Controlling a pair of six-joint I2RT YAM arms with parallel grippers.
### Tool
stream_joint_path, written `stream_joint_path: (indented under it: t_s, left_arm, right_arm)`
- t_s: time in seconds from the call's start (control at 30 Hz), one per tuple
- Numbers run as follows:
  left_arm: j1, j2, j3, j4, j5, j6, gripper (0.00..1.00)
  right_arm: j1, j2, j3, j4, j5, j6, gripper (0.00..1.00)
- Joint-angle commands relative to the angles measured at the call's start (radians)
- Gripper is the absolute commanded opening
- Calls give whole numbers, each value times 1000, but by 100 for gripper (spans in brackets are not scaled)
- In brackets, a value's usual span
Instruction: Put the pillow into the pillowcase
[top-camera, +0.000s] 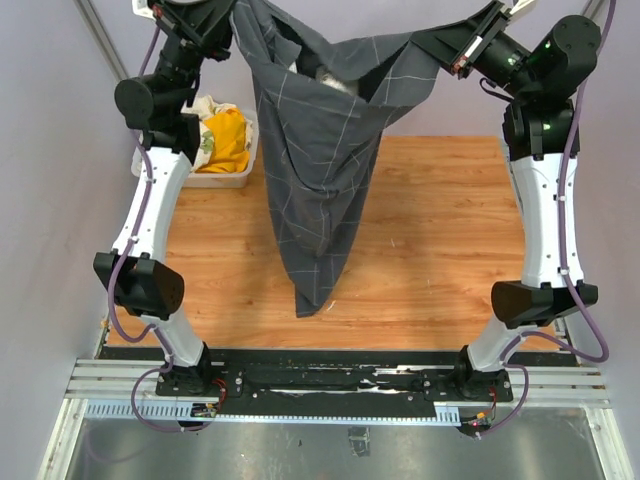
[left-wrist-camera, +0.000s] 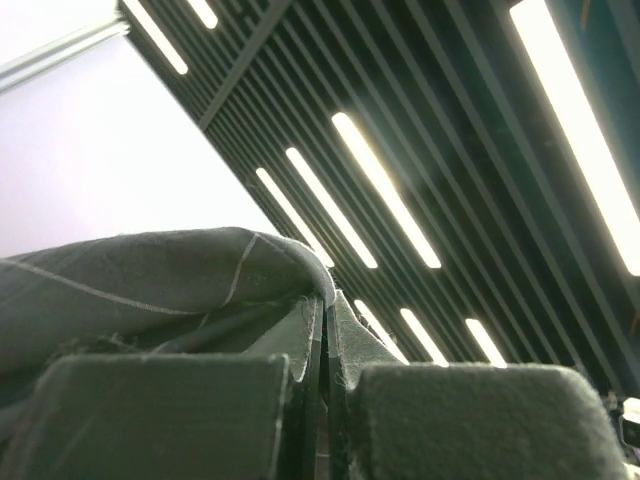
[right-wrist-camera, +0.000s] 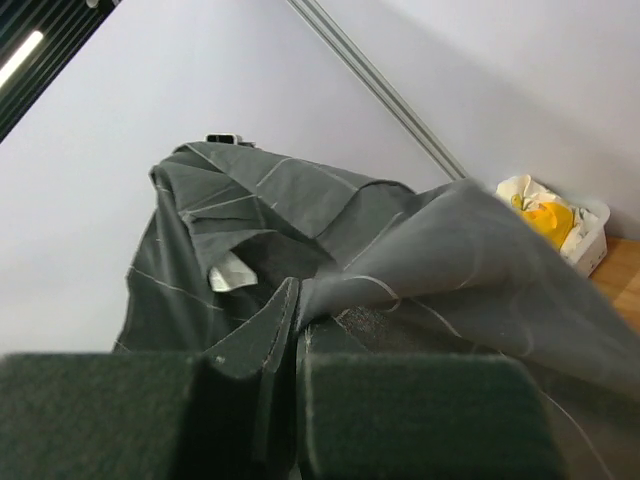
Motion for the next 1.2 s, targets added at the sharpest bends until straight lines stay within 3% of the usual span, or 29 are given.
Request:
stream_joint_path:
  t_s: [0.0,0.17,0.23,0.37,0.5,0.63,0.8,1.17]
  left_arm:
    - [12,35,167,36,-73,-46,0]
    - [16,130,378,-45,-59,-38,0]
    - [18,136,397,-56,-59,-33,0]
    - [21,111,324,-25,-56,-30,0]
    - [21,85,234,26,-65,-60,0]
    - [20,95,243,32,-46,-61,0]
    - [8,67,150,38,-24,-32,0]
    - [-219,126,-66,128,-37,47,0]
  right_arm:
    - [-36,-39,45,86,4,13,1]
    - [-70,-86,-105,183,-21,82,1]
    - [-70,-117,-199,214,-21,81,1]
    - [-58,-158,-331,244,-15,72,1]
    - [-58,-152,-303,203,-11,34,1]
    - [-59,-144,-282,179,-12,25,1]
    - [-67,-193,-401,171,14,-3,1]
    - [-200,-377,-669,58,88,-118,1]
